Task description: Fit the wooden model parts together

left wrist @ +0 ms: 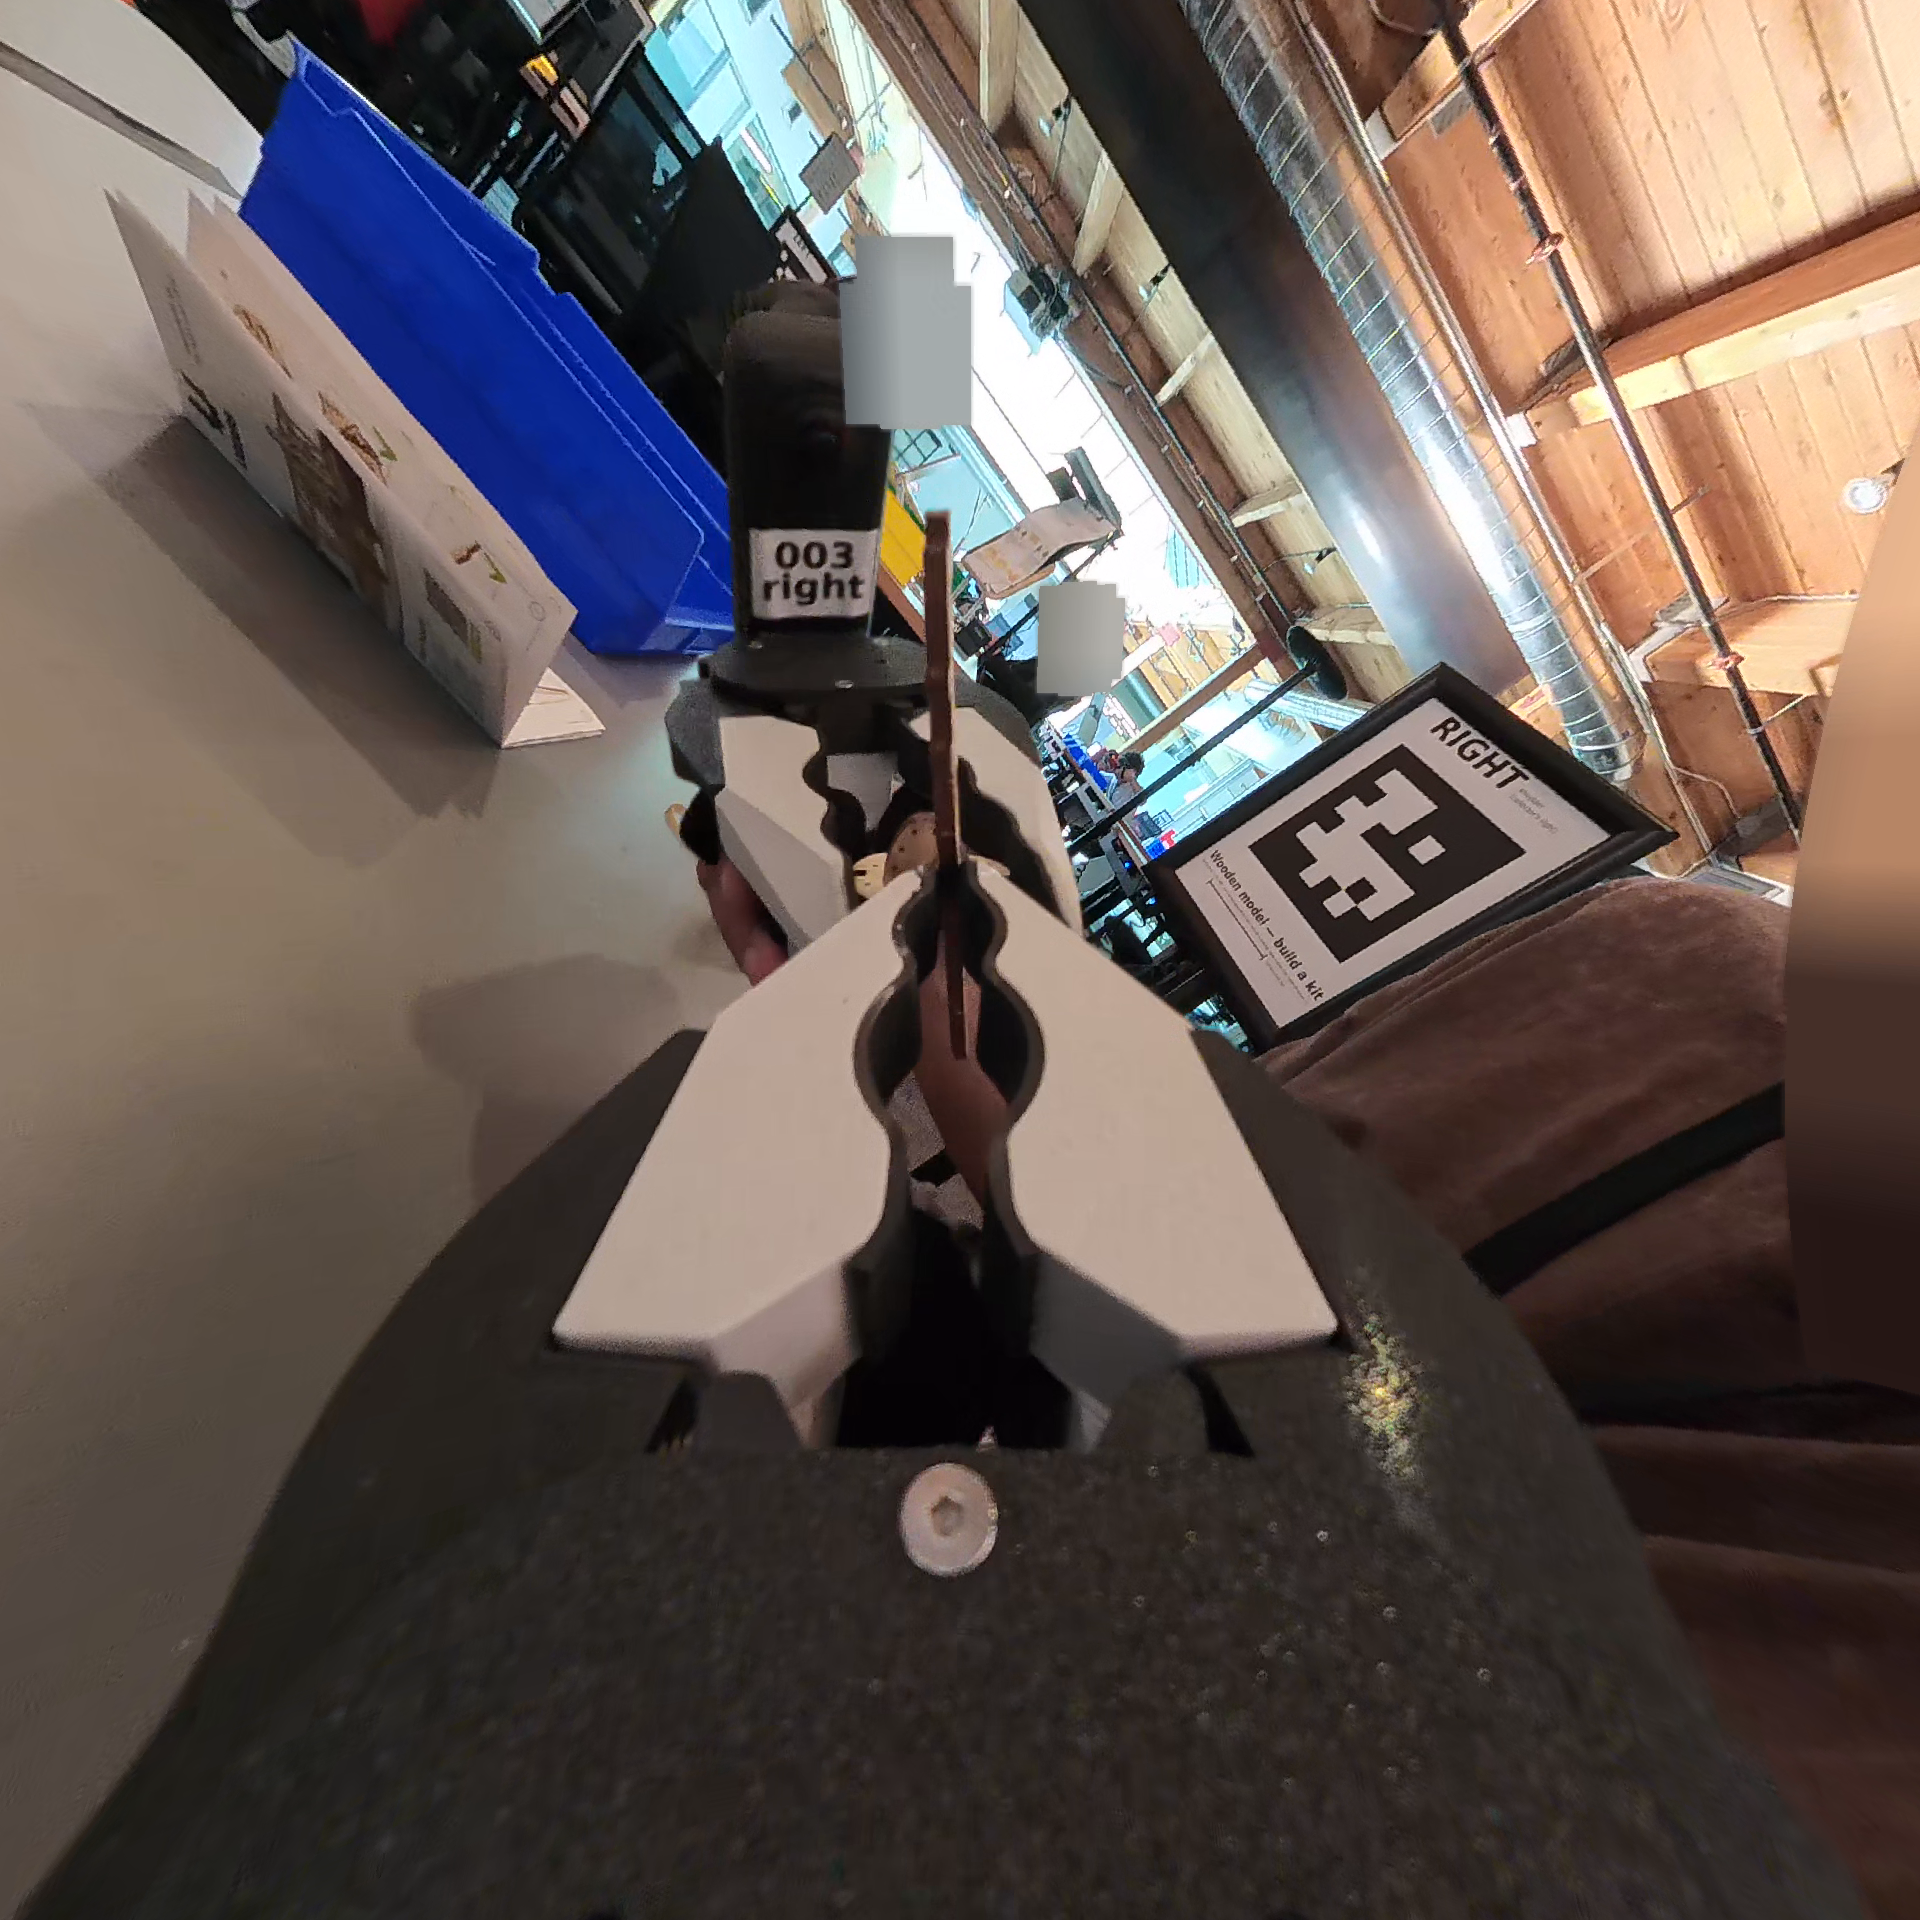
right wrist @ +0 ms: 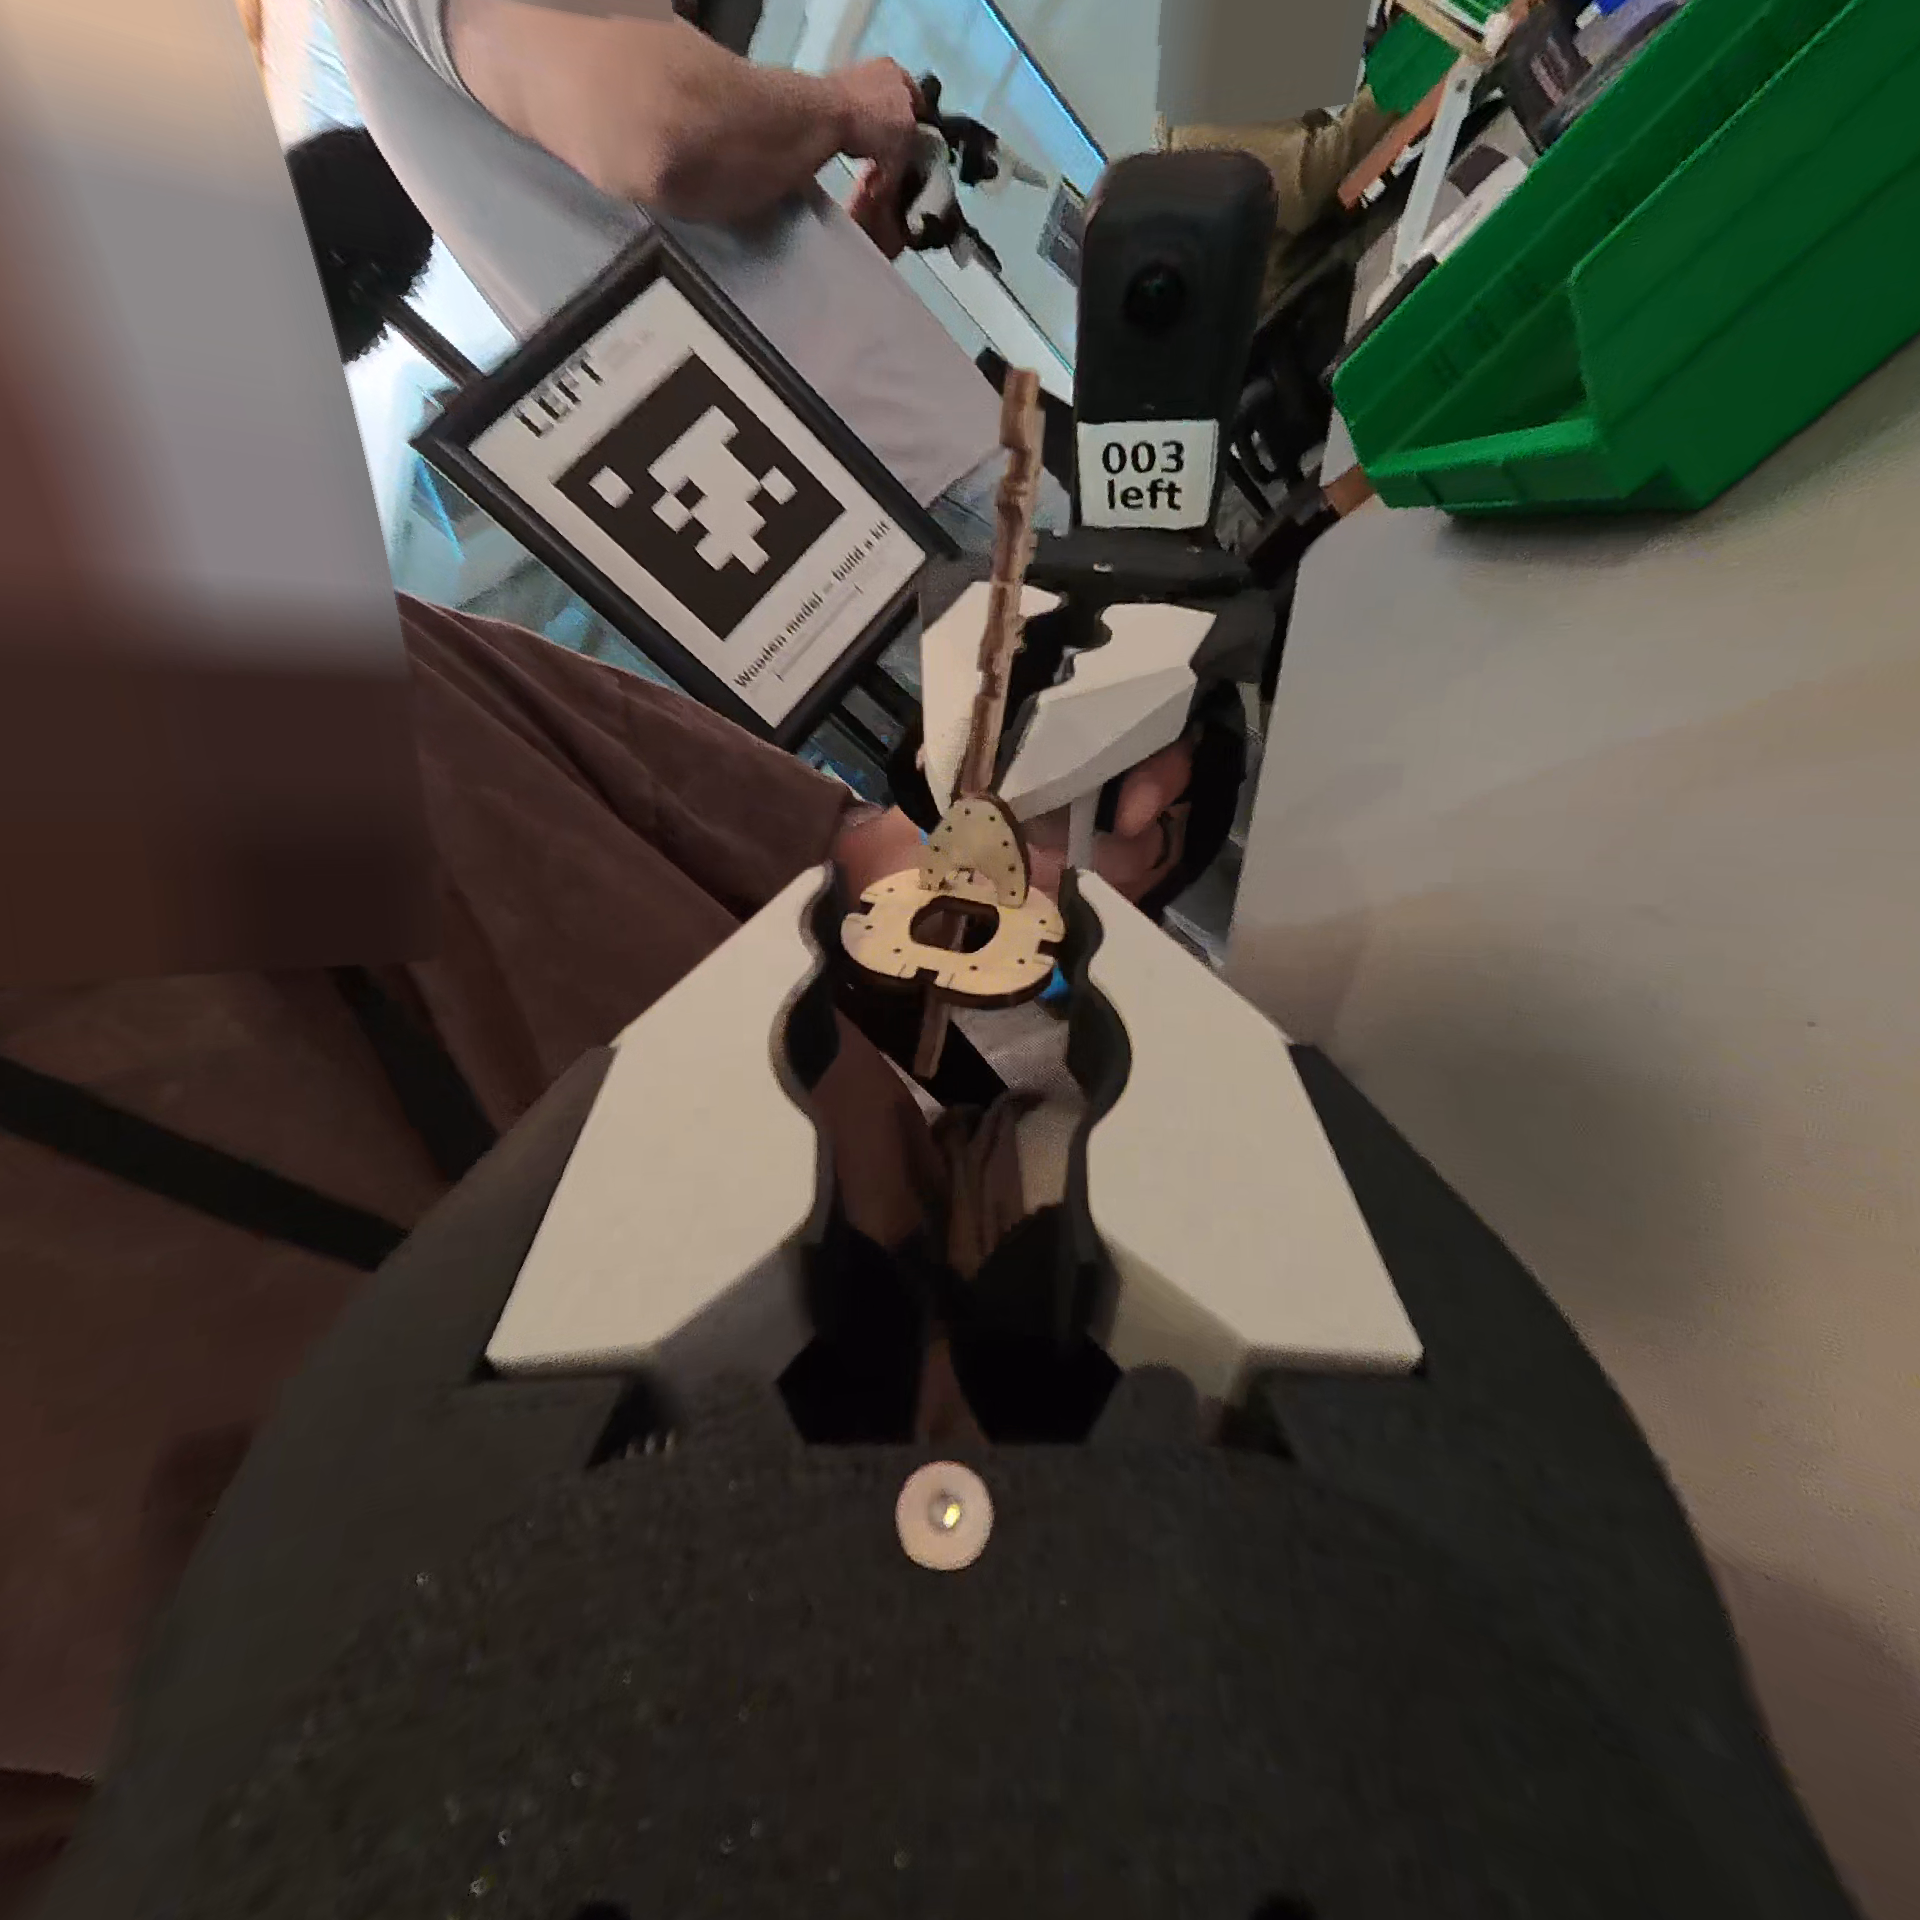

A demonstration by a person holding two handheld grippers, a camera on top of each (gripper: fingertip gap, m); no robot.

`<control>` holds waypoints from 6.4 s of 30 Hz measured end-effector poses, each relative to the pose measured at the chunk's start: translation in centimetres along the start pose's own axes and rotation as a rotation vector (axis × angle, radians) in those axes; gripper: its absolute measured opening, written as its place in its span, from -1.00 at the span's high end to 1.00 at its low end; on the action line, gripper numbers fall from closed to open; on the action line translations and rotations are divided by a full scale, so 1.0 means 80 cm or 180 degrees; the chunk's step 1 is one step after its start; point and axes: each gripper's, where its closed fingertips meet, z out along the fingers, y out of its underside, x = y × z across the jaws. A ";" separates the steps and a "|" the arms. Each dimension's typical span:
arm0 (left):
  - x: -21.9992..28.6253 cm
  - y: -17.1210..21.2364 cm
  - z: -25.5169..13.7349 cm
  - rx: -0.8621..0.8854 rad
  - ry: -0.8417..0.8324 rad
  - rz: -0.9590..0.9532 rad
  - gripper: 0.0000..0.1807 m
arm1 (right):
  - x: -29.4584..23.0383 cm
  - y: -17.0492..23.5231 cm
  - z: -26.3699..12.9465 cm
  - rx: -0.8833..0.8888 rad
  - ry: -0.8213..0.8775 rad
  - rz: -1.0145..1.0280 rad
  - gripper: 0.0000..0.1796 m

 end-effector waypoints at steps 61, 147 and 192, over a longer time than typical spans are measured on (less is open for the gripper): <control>-0.017 -0.019 -0.008 0.0444 -0.0195 0.0089 1.00 | 0.014 -0.019 0.007 0.0101 0.0082 0.0155 0.55; 0.002 -0.034 -0.018 0.0356 -0.0149 0.0525 0.86 | 0.009 -0.056 0.013 0.1327 -0.0026 -0.0524 0.55; 0.073 -0.040 0.004 0.1138 0.1438 -0.0296 1.00 | -0.053 -0.085 0.033 -0.0042 0.0924 0.0275 0.50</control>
